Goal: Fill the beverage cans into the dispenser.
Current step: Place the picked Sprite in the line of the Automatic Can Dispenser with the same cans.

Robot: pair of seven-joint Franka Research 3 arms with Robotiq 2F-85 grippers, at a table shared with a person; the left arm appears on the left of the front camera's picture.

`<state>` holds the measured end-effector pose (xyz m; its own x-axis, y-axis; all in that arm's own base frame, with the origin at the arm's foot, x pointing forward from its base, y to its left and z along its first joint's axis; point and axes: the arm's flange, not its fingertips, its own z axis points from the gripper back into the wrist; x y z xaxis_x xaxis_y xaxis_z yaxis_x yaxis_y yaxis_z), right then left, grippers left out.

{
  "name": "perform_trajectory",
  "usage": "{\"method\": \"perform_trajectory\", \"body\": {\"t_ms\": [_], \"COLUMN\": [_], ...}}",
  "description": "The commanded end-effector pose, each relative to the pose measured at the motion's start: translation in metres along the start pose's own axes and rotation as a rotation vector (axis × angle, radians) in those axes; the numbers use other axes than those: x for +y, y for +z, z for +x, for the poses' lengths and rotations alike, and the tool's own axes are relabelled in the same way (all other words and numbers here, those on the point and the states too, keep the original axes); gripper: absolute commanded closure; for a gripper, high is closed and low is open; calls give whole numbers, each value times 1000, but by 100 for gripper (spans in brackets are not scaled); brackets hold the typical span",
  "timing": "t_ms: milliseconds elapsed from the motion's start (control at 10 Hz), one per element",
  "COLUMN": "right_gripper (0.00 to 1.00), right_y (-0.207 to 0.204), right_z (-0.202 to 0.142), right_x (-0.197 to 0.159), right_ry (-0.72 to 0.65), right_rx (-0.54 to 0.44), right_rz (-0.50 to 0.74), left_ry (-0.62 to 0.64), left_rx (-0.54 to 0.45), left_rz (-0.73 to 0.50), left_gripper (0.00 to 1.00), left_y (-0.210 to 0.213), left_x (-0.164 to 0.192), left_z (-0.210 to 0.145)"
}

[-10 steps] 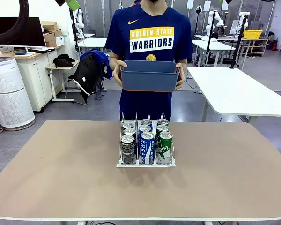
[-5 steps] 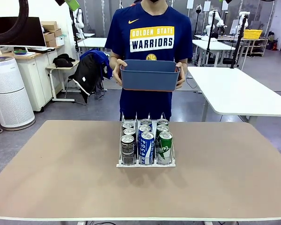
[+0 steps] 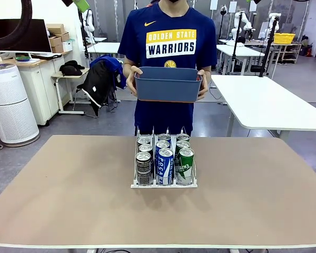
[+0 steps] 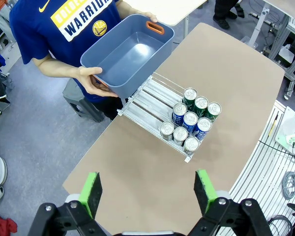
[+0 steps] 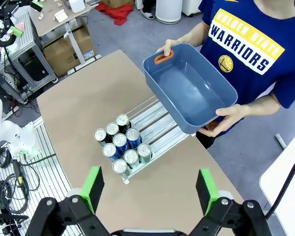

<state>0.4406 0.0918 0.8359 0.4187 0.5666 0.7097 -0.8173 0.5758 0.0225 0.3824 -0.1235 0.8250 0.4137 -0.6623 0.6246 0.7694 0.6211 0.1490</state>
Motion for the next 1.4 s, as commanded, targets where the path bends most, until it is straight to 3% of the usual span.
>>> {"method": "perform_trajectory", "body": {"t_ms": [0,1300], "right_gripper": [0,0], "right_y": [0,0], "right_z": [0,0], "right_x": [0,0], "right_ry": [1,1], "right_rx": [-2,-2], "right_rz": [5,5], "left_ry": [1,1], "left_rx": [0,0], "left_rz": [0,0], "left_gripper": [0,0], "left_y": [1,1], "left_x": [-1,-1], "left_z": [-2,-2]}}
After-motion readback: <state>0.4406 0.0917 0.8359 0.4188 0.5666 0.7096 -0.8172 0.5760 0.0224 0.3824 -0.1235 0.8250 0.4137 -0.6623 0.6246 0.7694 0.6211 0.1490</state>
